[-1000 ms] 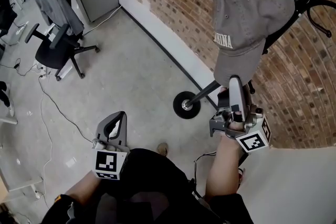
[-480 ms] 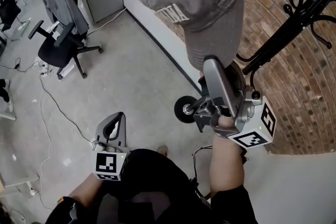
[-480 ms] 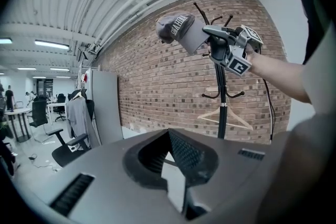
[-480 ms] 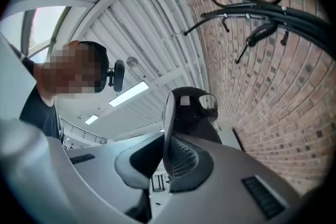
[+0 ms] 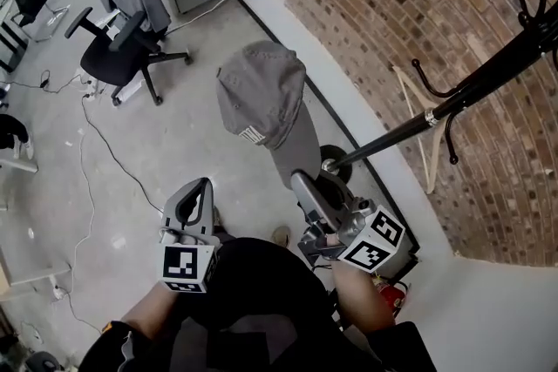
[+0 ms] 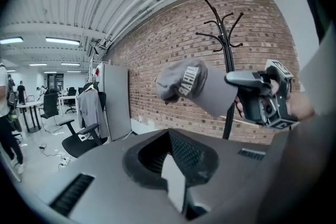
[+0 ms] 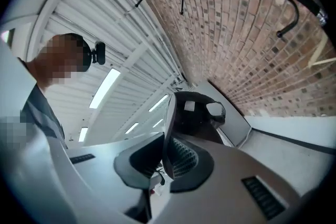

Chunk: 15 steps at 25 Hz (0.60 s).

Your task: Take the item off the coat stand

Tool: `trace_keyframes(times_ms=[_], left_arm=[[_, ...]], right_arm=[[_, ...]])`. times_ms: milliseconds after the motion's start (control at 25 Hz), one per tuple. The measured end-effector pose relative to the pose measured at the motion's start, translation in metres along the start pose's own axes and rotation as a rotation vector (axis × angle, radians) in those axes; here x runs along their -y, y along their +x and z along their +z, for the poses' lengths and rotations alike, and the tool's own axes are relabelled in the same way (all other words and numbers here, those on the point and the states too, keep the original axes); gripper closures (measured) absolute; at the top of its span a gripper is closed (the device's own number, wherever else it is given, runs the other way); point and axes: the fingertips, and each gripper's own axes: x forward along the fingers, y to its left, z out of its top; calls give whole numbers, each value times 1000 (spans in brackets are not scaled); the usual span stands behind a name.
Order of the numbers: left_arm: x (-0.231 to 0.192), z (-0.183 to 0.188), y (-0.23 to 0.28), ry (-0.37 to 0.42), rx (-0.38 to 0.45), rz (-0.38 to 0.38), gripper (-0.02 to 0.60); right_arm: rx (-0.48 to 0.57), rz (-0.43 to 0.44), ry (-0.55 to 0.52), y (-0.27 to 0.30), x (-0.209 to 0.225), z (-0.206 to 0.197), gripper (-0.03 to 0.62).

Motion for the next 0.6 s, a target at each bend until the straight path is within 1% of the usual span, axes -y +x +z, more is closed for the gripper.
trace_keyframes(times_ms=[120,320,480,600], left_arm=[[10,-6,1,1,-24,-21,557],[39,-19,8,12,-55,-79,557],[65,-25,13,21,-64,-127,557],[83,-29,17,25,-68,-151,557]], right_arm=[[-63,-88,24,-28,11,-33,563],[-134,-233,30,-79,25,-71,563],[-156,-308,26,-111,31,-85,563],[-162,-339,-18,-124,31,-83,563]])
